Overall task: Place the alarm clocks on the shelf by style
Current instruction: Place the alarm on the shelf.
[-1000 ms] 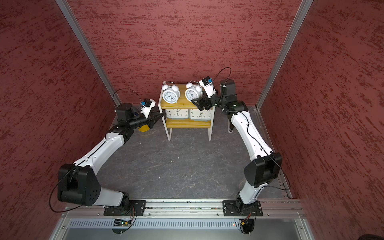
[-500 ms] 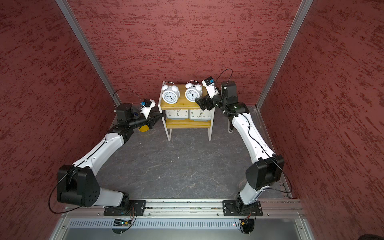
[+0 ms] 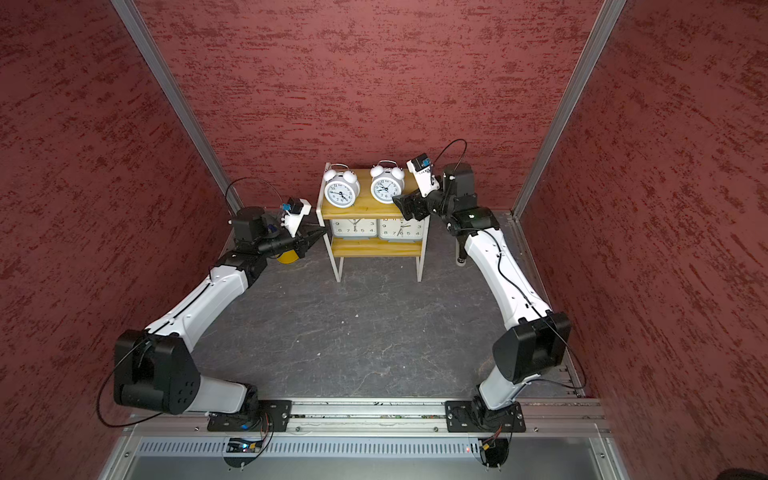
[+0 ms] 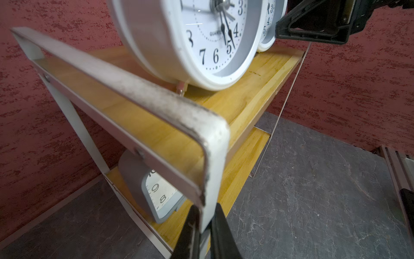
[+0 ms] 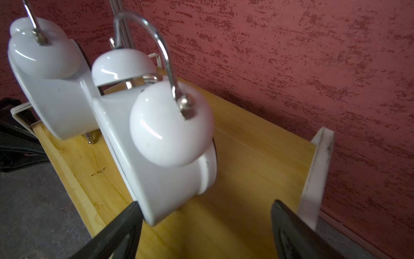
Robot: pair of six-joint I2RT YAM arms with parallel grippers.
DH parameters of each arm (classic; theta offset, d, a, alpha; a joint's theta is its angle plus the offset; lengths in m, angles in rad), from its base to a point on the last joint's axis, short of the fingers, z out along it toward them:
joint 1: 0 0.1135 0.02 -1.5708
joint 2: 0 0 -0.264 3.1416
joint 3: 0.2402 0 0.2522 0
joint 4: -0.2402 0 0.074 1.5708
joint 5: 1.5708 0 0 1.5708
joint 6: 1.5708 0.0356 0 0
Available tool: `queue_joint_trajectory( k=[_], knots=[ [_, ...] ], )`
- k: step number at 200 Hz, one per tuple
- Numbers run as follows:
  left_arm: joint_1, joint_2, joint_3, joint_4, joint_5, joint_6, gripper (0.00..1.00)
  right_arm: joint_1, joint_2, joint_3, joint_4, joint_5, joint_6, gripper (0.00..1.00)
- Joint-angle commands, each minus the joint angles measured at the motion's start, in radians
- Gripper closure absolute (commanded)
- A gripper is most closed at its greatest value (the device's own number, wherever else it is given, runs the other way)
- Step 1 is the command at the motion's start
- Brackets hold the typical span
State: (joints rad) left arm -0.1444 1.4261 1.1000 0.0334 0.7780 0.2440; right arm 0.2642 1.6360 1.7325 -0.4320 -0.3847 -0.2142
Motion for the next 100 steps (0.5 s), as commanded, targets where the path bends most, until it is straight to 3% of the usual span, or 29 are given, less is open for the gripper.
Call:
queue_joint_trajectory(
  k=[1,15,40,100],
  knots=[
    [-0.010,-0.034,0.005,-0.035,0.012,-0.017,0.89,-0.007,-0.034,-0.017,0.013,0.010,0.003,0.09],
    [-0.011,-0.036,0.006,-0.034,0.012,-0.017,0.87,-0.007,-0.043,-0.021,0.021,-0.005,0.005,0.08],
    [-0.011,-0.049,0.005,-0.030,0.016,-0.021,0.74,-0.008,-0.061,-0.031,0.034,-0.020,0.010,0.08],
    [-0.009,-0.107,0.003,-0.035,0.005,-0.010,0.31,-0.007,-0.123,-0.083,0.064,-0.022,0.018,0.07]
  ],
)
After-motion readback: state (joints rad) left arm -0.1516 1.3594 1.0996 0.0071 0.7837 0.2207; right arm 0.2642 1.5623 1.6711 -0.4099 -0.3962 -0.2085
